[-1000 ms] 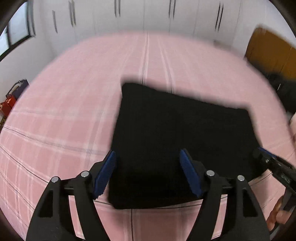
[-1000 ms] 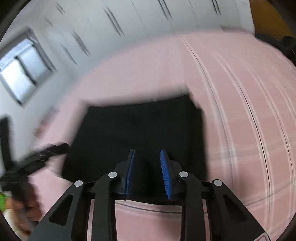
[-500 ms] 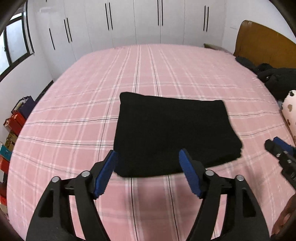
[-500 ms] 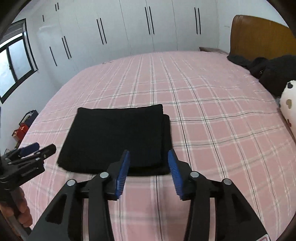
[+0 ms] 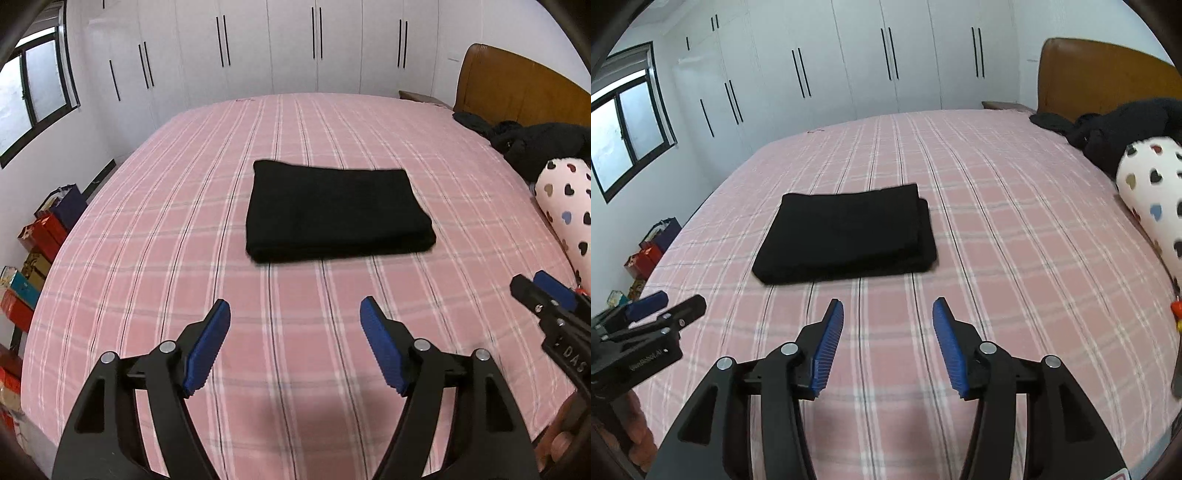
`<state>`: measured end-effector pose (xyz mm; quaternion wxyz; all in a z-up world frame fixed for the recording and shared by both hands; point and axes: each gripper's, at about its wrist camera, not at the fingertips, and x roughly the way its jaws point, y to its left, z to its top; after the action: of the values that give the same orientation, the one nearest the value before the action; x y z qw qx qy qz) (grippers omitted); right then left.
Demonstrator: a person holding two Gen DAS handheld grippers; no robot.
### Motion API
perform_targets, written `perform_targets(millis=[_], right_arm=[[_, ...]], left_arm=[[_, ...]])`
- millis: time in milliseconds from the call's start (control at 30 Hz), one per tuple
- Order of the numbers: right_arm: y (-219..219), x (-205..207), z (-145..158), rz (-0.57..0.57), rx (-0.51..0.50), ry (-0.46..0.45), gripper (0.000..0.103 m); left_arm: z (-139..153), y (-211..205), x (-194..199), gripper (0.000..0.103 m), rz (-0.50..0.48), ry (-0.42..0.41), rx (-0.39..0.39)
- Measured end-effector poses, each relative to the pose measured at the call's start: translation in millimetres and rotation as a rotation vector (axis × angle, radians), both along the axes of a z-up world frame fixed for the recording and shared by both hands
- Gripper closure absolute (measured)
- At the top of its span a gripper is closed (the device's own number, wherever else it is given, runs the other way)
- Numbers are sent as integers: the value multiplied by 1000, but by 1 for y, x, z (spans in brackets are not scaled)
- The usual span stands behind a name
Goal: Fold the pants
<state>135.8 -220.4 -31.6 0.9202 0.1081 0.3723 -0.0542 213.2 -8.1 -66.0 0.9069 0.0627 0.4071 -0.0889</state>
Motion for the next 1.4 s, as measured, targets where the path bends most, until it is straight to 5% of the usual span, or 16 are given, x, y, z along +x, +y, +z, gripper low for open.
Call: perform_targets(millis=[467, 1400], right_arm=[[10, -77, -8, -35, -3, 9, 53], [30, -95, -6, -11, -18, 14, 53]], left_arm=[[-10, 22, -77, 32, 29, 1, 15], [-8, 24, -99, 19, 62, -29, 24]])
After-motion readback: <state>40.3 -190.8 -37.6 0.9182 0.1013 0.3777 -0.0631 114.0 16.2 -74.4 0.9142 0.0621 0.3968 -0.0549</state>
